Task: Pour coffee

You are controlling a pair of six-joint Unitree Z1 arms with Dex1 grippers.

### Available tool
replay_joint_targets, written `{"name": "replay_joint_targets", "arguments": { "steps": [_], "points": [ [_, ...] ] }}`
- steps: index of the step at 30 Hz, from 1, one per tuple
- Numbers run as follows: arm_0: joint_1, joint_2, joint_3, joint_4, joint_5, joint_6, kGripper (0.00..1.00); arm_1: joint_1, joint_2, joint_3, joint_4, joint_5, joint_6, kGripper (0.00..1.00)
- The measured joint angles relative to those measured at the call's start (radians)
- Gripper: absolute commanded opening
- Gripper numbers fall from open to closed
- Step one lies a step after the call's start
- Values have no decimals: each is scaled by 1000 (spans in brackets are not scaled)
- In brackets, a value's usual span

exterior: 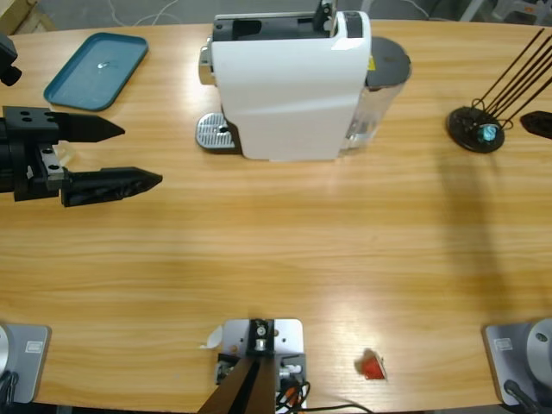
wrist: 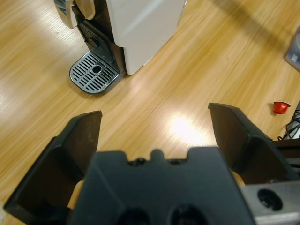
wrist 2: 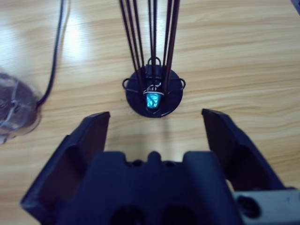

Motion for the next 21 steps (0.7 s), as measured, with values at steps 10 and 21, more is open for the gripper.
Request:
{"name": "replay_joint_targets", "arguments": {
  "steps": [10,21],
  "points": [
    [-6,-10,14,0,0,-9,982,-12,238,70,-243,0,-2,752],
    [-7,-21,21,0,5,-11,982,-101,389,98,-411,41,-58,642]
  ]
}}
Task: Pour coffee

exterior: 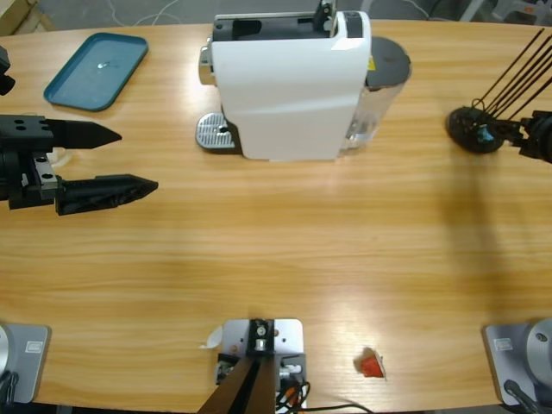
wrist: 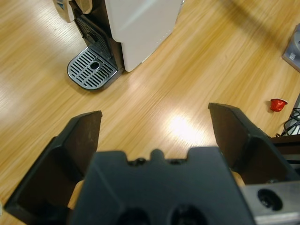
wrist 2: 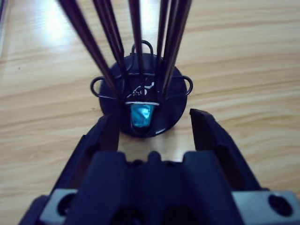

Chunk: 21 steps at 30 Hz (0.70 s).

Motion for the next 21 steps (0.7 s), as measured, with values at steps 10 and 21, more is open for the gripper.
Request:
{"name": "replay_joint_targets", "arguments": {
  "steps": [10,21],
  "points": [
    [0,-12,3,0,3,-1,982,-10,67,7,-50,16,-20,637],
    [0,-15,15,0,4,-1,983,-10,109,20,-82,28,-36,429]
  ]
}}
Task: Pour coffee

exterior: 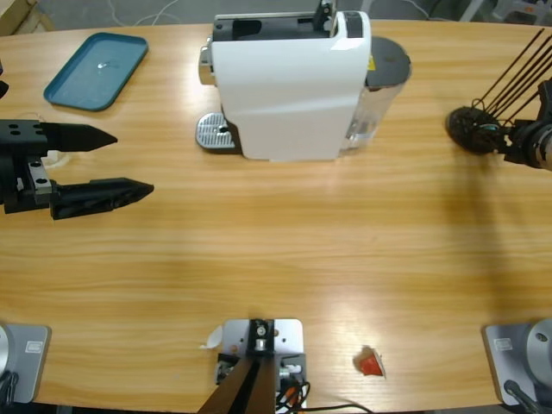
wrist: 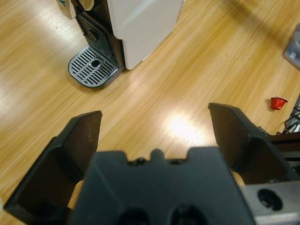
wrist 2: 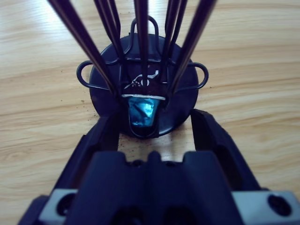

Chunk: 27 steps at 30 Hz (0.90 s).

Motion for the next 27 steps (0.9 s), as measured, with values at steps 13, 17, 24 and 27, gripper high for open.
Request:
{"name": "replay_joint_targets", "arguments": {
  "steps": [13,17,24,27],
  "points": [
    [0,-13,10,0,3,-3,982,-33,6,4,-43,27,-30,388],
    [0,-16,13,0,3,-6,983,-33,12,4,-49,29,-33,378],
    [0,-16,14,0,6,-11,982,-34,19,4,-52,41,-50,225],
    [0,-17,14,0,6,-12,982,-34,19,4,-55,42,-58,146]
  ]
}}
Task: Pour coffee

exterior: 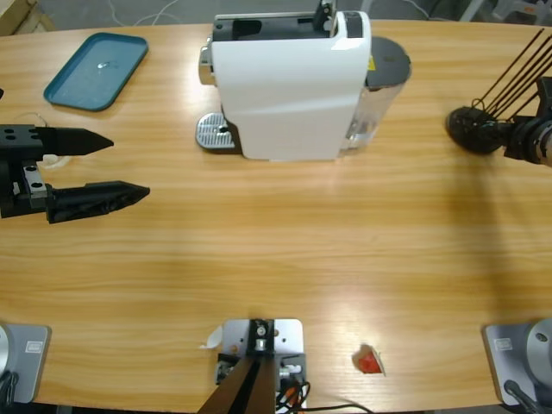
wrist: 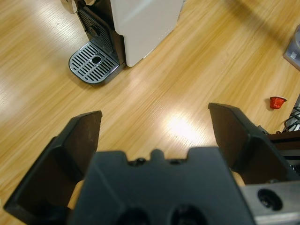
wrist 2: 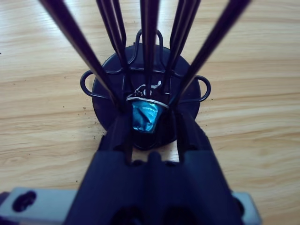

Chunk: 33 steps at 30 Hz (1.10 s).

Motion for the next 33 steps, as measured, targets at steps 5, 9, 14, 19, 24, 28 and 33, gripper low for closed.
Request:
{"name": "replay_joint_targets", "arguments": {
  "steps": [5,9,14,19,24,28,33],
  "points": [
    [0,-2,7,0,0,0,982,-2,-3,1,-2,0,-8,135],
    [0,-10,16,0,0,0,982,-3,-13,2,-2,0,-17,135],
    [0,-12,20,0,0,0,982,-5,-55,3,8,-1,-21,135],
    [0,-12,20,0,0,0,983,-6,-124,-4,67,-1,-23,138],
    [0,-12,20,-7,0,0,982,-6,-152,-5,100,-1,-26,449],
    [0,-12,20,-9,0,-2,982,-6,-150,-5,116,-1,-26,522],
    [0,-12,20,-10,0,-4,982,-5,-125,-6,123,-1,-22,522]
  ]
}}
